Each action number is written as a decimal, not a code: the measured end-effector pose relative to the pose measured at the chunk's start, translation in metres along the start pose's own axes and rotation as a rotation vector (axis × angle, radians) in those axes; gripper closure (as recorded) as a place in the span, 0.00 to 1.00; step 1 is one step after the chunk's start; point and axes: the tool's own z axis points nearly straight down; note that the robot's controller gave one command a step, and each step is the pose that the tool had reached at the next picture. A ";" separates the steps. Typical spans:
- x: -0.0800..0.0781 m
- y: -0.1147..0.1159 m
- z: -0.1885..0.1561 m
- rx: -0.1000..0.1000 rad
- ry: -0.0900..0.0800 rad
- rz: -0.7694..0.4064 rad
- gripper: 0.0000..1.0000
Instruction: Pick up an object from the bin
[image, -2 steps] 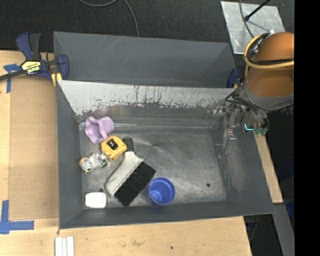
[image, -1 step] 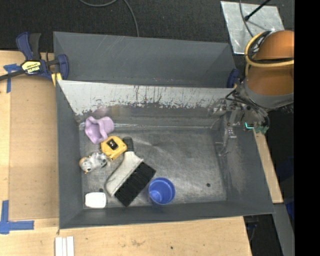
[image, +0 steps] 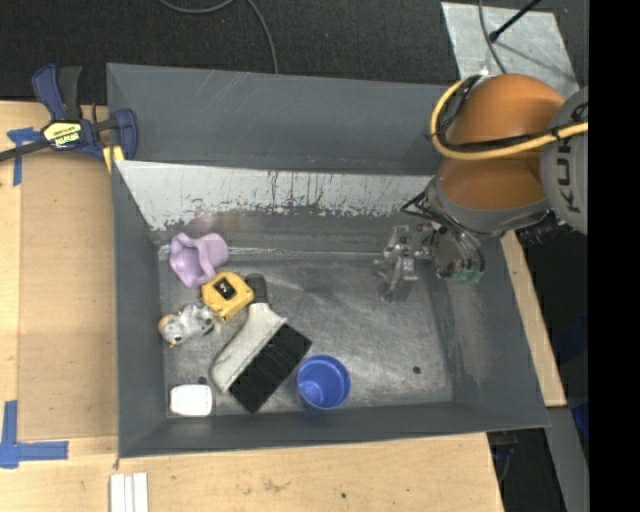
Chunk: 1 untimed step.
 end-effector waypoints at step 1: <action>0.000 0.000 0.000 0.000 0.000 0.000 1.00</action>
Offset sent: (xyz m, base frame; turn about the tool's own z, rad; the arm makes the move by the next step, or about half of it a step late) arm -0.0282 0.0634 -0.0390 0.2821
